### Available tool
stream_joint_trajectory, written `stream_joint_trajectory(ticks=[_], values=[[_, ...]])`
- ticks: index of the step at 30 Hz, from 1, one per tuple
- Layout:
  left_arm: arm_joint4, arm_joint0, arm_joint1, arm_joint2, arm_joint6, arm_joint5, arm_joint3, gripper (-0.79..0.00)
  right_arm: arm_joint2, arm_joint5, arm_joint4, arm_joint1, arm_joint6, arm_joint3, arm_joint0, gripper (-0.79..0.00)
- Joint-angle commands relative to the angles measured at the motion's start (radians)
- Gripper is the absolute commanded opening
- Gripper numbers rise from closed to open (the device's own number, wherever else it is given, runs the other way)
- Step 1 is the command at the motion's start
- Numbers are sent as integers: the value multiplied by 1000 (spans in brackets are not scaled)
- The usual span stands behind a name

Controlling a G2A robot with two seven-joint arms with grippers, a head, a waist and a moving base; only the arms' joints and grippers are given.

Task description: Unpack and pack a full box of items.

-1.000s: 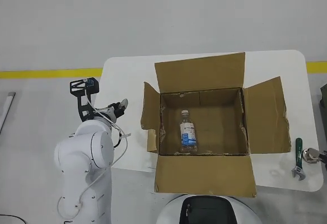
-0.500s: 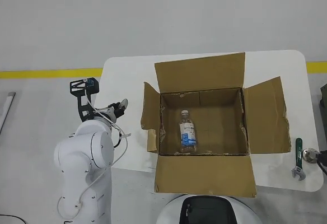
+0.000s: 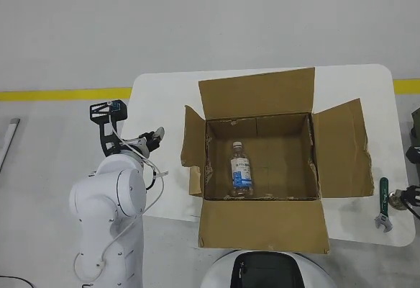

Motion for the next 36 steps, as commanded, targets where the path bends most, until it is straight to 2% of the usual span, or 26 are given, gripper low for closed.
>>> stream_joint_trajectory(ticks=[1, 4, 14, 30, 36], values=[[0, 0, 0, 0, 0, 0, 0, 0, -13, 1, 0, 3, 0, 14, 2, -385], [0, 0, 0, 0, 0, 0, 0, 0, -23, 1, -1, 9, 0, 20, 3, -345], [0, 0, 0, 0, 0, 0, 0, 0, -27, 7, 5, 25, 0, 42, 0, -413], [0, 0, 0, 0, 0, 0, 0, 0, -45, 16, 14, 39, 0, 67, 0, -459], [0, 0, 0, 0, 0, 0, 0, 0, -48, 16, 17, 42, 0, 78, 2, -449]])
